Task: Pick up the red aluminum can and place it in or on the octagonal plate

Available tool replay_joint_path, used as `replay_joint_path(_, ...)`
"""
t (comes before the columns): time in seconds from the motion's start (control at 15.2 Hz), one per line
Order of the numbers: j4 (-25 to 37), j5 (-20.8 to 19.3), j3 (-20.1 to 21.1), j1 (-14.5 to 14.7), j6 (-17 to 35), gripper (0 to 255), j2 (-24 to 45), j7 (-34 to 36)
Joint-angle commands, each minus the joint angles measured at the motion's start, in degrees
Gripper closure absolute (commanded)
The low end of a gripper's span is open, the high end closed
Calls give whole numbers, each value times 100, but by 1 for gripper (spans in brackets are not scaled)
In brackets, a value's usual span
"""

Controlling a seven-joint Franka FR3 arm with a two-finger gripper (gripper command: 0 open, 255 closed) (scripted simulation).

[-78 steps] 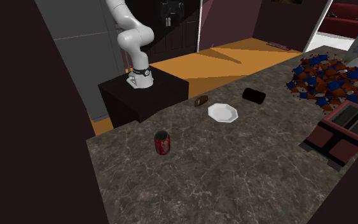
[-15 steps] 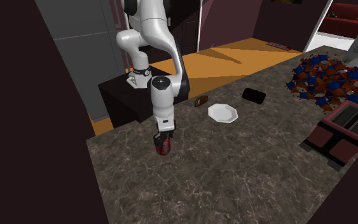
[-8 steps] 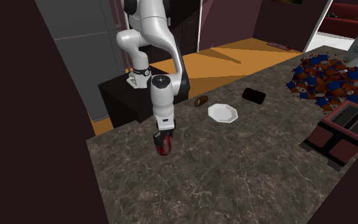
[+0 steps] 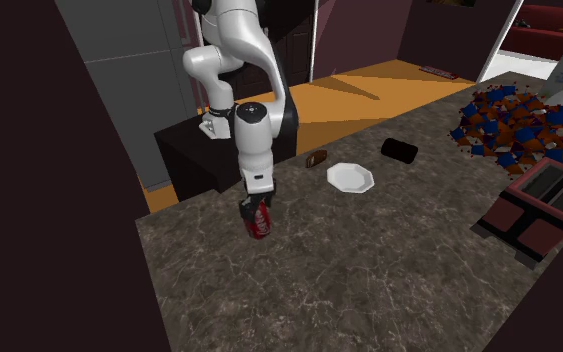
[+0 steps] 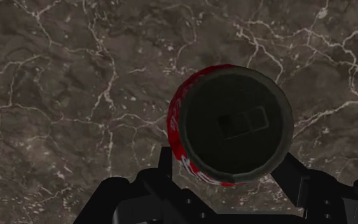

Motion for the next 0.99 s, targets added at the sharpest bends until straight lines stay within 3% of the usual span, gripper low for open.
replay_joint_path(0.0, -20, -52, -39, 34, -107, 255, -132, 39)
replay_joint_path(0.4, -17, -175, -124, 96, -390, 255, -422, 120)
replay_joint_path(0.92, -593, -396, 18, 972, -212, 255, -872, 1223)
